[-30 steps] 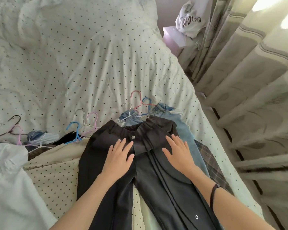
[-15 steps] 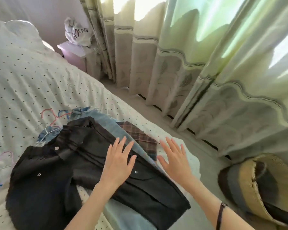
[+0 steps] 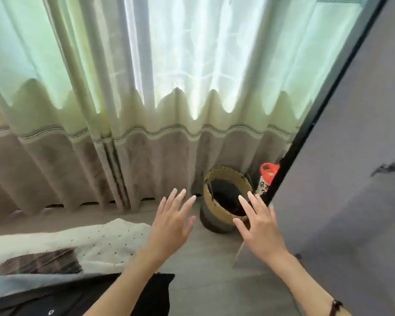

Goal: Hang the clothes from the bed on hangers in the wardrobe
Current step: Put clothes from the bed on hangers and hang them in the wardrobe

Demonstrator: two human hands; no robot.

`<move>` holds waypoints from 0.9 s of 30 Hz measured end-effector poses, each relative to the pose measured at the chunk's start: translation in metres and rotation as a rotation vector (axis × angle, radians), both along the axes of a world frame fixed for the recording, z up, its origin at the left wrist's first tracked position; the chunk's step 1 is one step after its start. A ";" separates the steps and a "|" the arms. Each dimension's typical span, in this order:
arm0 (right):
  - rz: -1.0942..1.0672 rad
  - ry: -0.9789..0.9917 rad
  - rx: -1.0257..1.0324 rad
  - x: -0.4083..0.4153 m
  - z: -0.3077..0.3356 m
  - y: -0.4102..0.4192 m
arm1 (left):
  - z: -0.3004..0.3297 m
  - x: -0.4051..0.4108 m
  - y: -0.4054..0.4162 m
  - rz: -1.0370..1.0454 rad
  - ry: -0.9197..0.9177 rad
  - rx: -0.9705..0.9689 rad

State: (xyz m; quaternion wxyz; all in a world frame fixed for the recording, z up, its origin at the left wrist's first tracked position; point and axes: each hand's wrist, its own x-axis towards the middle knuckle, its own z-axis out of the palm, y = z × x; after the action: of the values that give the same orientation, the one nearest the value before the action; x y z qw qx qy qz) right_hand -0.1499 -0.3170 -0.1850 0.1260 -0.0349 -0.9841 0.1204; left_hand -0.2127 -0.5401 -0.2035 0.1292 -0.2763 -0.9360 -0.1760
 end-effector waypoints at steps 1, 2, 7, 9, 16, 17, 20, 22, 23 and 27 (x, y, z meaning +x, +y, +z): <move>-0.037 0.027 -0.018 0.012 0.006 0.020 | 0.009 0.000 0.025 -0.044 0.024 -0.001; -0.073 0.072 -0.021 0.026 0.012 0.040 | 0.015 0.001 0.049 -0.092 0.036 -0.007; -0.350 0.080 -0.002 0.099 0.029 0.121 | 0.033 0.024 0.164 -0.342 0.055 -0.031; -0.477 0.099 -0.022 0.126 0.032 0.150 | 0.037 0.033 0.206 -0.442 0.051 -0.027; -0.885 0.087 -0.029 0.202 0.031 0.229 | 0.031 0.048 0.348 -0.829 0.086 -0.151; -0.939 0.076 -0.033 0.211 0.029 0.237 | 0.032 0.050 0.366 -0.884 0.090 -0.172; -1.082 0.044 -0.030 0.233 0.027 0.256 | 0.042 0.058 0.417 -1.027 0.101 -0.148; -1.173 0.086 0.009 0.247 0.027 0.266 | 0.046 0.066 0.450 -1.094 0.129 -0.119; -1.208 0.092 -0.003 0.253 0.028 0.270 | 0.047 0.072 0.465 -1.131 0.127 -0.113; -1.329 0.175 -0.037 0.280 0.027 0.284 | 0.041 0.108 0.511 -1.307 0.058 -0.106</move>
State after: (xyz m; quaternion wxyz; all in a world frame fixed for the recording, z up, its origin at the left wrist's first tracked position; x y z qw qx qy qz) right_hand 0.1306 -0.0334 -0.1581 0.2523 -0.6257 -0.7372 0.0363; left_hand -0.1051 -0.0293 -0.1627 0.0069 -0.7987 -0.5789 -0.1643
